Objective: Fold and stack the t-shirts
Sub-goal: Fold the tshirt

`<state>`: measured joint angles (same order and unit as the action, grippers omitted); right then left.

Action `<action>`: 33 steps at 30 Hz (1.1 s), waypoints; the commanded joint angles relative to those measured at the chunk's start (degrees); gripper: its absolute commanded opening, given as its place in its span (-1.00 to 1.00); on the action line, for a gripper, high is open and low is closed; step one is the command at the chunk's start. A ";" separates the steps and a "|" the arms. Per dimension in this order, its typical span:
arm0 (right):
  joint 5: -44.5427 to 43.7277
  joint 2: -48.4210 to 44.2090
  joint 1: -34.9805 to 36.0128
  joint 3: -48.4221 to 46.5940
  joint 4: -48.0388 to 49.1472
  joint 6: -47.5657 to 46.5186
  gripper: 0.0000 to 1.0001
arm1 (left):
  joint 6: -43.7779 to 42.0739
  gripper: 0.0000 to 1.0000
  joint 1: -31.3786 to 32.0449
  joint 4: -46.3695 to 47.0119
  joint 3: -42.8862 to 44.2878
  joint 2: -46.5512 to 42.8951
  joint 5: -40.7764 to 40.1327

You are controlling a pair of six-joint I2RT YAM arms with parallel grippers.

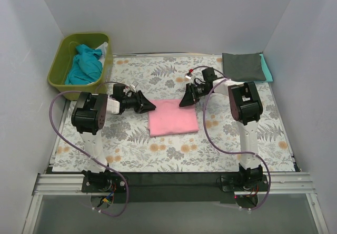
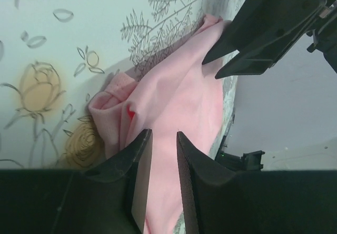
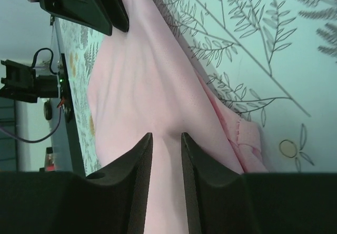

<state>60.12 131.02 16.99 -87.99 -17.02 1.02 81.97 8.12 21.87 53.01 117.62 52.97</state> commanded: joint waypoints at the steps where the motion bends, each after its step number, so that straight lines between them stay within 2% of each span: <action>1: -3.78 -1.62 -0.29 -2.19 1.90 0.47 -0.35 | -6.47 -0.47 -2.40 -3.49 2.70 -2.56 -1.66; 3: -3.69 -5.14 -0.38 -0.70 1.72 0.48 -0.25 | -10.94 -0.42 -2.41 -6.39 4.55 -7.02 0.46; 6: -6.49 -15.42 -1.69 5.00 1.90 1.27 -0.07 | -19.72 -0.29 -1.10 -13.41 6.75 -14.83 0.91; 8: -11.56 -23.68 -2.66 8.16 1.81 1.62 0.00 | -26.92 -0.26 1.27 -21.20 7.63 -19.60 -4.43; 9: -13.60 -26.32 -4.15 12.18 1.90 1.88 0.10 | -34.87 -0.25 3.02 -23.69 7.72 -21.80 -7.24; 10: -15.28 -30.96 -5.12 14.14 1.99 2.49 0.13 | -37.91 -0.24 7.39 -24.93 7.28 -26.09 -10.92; 12: -17.84 -34.68 -8.45 18.27 2.16 4.68 0.16 | -44.15 -0.23 13.30 -26.61 5.53 -29.19 -22.08; 13: -18.10 -37.30 -9.69 21.77 2.08 5.39 0.16 | -50.36 -0.22 19.68 -26.61 5.09 -30.25 -25.77; 14: -18.63 -38.37 -11.00 23.20 2.07 6.10 0.17 | -52.94 -0.22 22.96 -26.61 4.47 -31.22 -31.55; 15: -18.89 -39.34 -13.19 24.34 1.99 6.89 0.20 | -55.15 -0.21 28.30 -26.61 4.12 -31.23 -33.96; 17: -21.34 -41.98 -15.23 27.24 0.94 6.89 0.25 | -60.08 -0.20 33.25 -25.48 4.03 -29.66 -40.10; 22: -26.71 -47.35 -16.38 32.61 1.02 7.16 0.54 | -66.76 -0.21 45.21 -25.56 7.62 -22.36 -47.94; 25: -28.03 -47.61 -16.38 34.63 1.19 7.59 0.55 | -69.49 -0.22 48.99 -24.33 8.59 -18.31 -50.41; 29: -31.11 -47.44 -16.47 36.83 2.42 13.20 0.47 | -70.02 -0.23 50.59 -22.23 9.04 -15.50 -50.95; 33: -28.66 -46.30 -16.38 40.86 6.98 18.21 0.45 | -72.65 -0.28 51.03 -18.27 8.34 -13.04 -51.30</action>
<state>31.05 85.21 0.54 -49.43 -14.46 13.74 12.86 59.16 -0.78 59.64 104.68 4.16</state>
